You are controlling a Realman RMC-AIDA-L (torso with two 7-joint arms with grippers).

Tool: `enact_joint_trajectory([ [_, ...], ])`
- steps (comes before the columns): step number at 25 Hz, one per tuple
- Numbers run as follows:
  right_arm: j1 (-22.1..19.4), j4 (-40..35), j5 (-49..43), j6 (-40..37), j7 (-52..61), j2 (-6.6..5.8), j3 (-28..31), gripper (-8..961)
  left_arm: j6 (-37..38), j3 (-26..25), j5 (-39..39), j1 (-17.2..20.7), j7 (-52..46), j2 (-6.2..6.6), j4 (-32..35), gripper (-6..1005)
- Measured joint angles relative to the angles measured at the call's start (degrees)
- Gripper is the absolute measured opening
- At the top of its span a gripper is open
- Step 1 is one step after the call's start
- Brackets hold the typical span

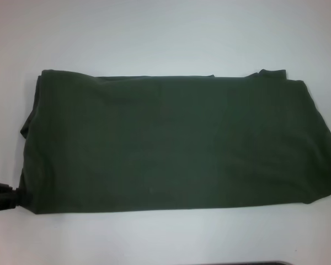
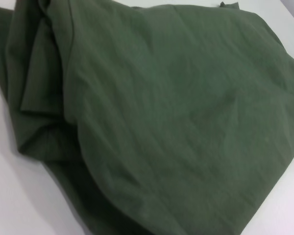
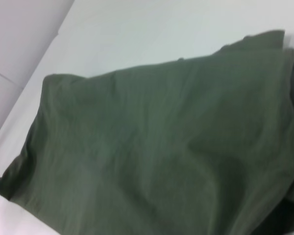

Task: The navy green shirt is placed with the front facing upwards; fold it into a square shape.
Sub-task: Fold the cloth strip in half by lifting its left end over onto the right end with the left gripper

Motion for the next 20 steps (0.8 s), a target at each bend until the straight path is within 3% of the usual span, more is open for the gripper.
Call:
enact_joint_trajectory([
  [4,0.08,-0.84,0.04,-0.09,0.57,-0.10,1.05,151,-0.07,-0.05,-0.02,-0.60,-0.56,0.11,0.00,80],
  [11,-0.13,-3.63,0.22,-0.35,3.30,-0.14,2.19,211,-1.25,-0.15,-0.20,-1.48,-1.65,0.40,0.00,278],
  [15,-0.21,-5.45,0.19,-1.26,4.42,-0.15,4.16,429,-1.81,-1.29,-0.57,-2.38,-1.67,0.52,-0.04,381],
  [18,0.00,-5.81,0.11,-1.16,5.24,-0.18,4.74,519,-2.19,-3.21,-0.67,-3.30,-1.58,0.60,-0.17,456],
  [20,0.31,-5.90,0.06,-0.71,6.17,-0.30,4.80,580,-2.82,-4.50,-0.87,-3.86,-1.40,0.42,-0.73,454],
])
